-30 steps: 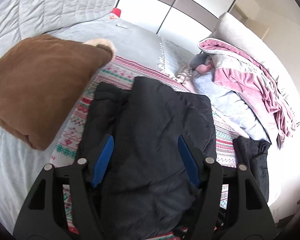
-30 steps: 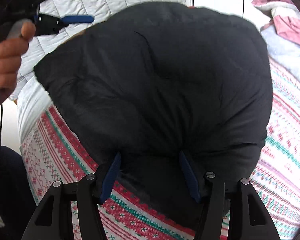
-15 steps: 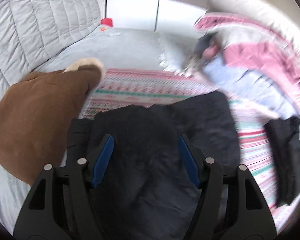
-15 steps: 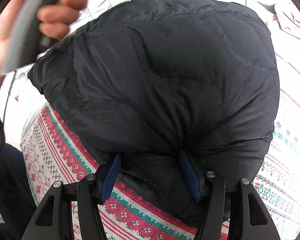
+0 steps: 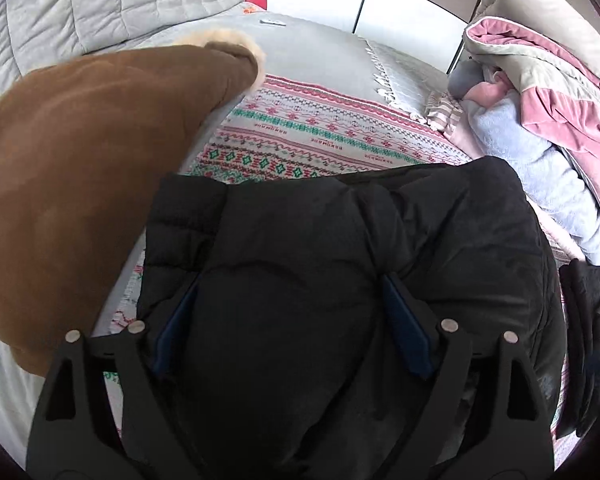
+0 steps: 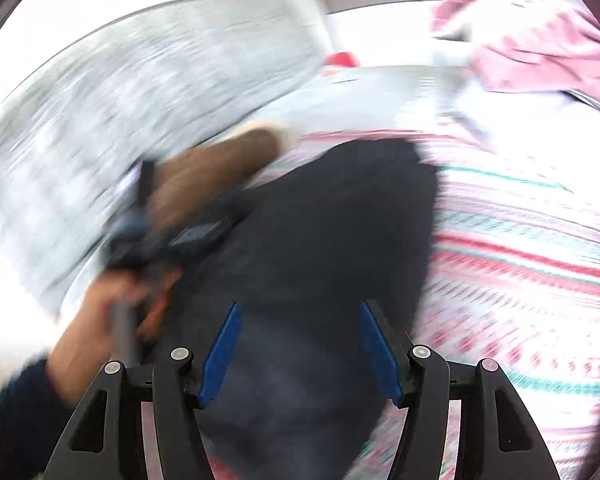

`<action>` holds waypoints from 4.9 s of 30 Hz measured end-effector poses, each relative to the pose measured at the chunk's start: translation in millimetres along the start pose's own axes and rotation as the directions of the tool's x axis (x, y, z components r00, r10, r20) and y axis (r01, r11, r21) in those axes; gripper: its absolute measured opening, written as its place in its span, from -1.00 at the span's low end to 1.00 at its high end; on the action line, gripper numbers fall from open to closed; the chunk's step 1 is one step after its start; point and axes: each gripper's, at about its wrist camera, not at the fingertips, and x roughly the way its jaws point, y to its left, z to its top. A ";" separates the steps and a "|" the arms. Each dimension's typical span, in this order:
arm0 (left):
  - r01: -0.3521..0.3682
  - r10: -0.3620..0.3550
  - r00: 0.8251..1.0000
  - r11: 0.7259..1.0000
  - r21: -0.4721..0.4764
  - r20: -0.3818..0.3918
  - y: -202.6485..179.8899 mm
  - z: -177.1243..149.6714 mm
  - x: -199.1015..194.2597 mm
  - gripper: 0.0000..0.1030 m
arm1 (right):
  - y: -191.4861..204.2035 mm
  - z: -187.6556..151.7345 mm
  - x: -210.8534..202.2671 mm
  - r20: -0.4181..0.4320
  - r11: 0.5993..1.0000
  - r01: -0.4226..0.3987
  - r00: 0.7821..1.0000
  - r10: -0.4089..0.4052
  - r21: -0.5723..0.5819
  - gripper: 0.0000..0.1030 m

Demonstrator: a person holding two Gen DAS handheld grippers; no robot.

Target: Fold large clothes

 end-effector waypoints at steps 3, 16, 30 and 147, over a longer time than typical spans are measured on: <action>-0.022 0.022 1.000 1.000 0.021 0.009 -5.9 -3.2 0.0 0.72 | -26.7 30.7 29.1 -0.026 0.996 0.037 0.999 -0.035 0.078 0.21; -0.052 0.052 0.999 0.999 -0.001 0.009 6.3 -5.1 16.2 0.78 | -52.8 65.3 174.3 -0.180 0.982 0.097 0.981 -0.067 0.161 0.22; -0.090 0.090 0.996 0.996 0.014 0.016 4.4 -6.0 27.0 0.83 | -48.0 59.0 195.6 -0.218 0.980 0.172 0.965 -0.147 0.100 0.28; 0.221 -0.282 0.927 0.943 -0.249 -0.246 58.4 -119.0 -55.2 0.76 | -82.6 -56.9 104.9 -0.018 0.731 -0.203 0.959 0.283 0.652 0.80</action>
